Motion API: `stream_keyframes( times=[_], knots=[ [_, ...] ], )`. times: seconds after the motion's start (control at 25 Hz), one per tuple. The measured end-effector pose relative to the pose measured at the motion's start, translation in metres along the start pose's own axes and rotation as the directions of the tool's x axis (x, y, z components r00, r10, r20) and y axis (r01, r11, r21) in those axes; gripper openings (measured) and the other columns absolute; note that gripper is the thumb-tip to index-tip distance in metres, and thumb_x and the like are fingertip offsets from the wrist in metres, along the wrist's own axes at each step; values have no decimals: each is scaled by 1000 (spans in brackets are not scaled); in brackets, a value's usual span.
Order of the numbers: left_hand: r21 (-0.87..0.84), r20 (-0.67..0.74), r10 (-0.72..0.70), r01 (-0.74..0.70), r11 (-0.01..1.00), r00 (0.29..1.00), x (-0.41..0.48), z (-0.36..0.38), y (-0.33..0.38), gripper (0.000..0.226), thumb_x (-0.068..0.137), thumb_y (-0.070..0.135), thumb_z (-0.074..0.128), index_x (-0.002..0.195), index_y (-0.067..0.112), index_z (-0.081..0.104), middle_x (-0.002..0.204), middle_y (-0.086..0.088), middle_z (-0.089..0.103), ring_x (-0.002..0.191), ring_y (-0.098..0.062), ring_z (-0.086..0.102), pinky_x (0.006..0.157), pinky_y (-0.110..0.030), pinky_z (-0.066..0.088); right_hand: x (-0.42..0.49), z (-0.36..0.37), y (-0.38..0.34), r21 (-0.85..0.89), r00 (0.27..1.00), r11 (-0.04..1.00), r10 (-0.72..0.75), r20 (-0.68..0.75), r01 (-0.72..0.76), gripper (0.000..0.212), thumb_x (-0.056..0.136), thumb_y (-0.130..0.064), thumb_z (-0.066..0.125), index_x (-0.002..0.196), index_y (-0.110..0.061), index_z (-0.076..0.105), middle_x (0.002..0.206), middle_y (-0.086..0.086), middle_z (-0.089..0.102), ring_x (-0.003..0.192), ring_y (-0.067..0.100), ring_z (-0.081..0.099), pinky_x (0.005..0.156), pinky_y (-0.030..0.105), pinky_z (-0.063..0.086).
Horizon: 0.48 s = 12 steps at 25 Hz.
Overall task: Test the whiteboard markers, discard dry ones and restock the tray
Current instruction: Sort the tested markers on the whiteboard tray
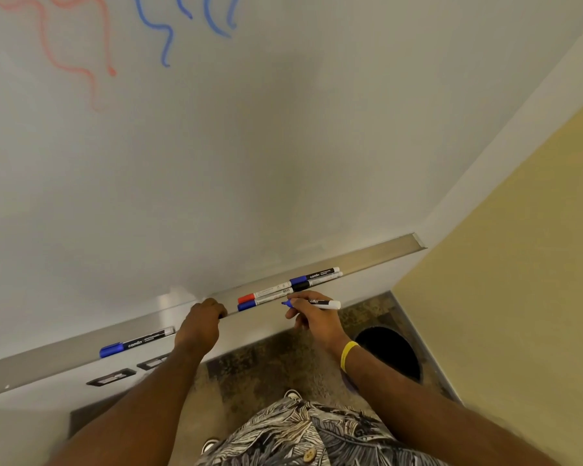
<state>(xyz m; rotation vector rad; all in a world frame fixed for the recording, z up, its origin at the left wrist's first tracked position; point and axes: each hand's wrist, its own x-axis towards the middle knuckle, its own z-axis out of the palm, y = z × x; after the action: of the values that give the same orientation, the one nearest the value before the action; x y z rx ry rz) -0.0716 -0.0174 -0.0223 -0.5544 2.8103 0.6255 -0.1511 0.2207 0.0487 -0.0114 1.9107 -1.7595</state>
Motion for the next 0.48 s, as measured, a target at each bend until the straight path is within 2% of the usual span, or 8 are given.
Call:
stream_keyframes(
  times=[0.16, 0.28, 0.48],
  knots=[
    [-92, 5, -16, 16, 996, 1000, 2, -3, -2, 23, 93, 1, 55, 107, 17, 65, 109, -4, 62, 93, -14, 53, 84, -22, 40, 1, -2, -7, -6, 1000, 1000, -18, 5, 18, 15, 97, -12, 58, 99, -10, 73, 77, 9, 73, 62, 19, 60, 53, 22, 48],
    [-228, -67, 2, -17, 974, 998, -2, -13, 4, 23, 91, 4, 60, 111, 13, 66, 108, -5, 64, 93, -16, 56, 86, -23, 42, 2, -1, -11, 4, 999, 999, -35, 7, 35, 15, 97, -12, 58, 100, -9, 73, 79, 10, 73, 63, 19, 60, 53, 22, 47],
    [-432, -197, 48, -131, 893, 979, -16, -42, 23, 30, 90, 4, 64, 118, 16, 63, 109, 4, 63, 94, -10, 59, 87, -23, 50, 5, 8, -20, 38, 997, 997, -65, 32, 64, 13, 97, -8, 57, 100, -5, 70, 78, 11, 73, 62, 19, 60, 54, 23, 48]
  ],
)
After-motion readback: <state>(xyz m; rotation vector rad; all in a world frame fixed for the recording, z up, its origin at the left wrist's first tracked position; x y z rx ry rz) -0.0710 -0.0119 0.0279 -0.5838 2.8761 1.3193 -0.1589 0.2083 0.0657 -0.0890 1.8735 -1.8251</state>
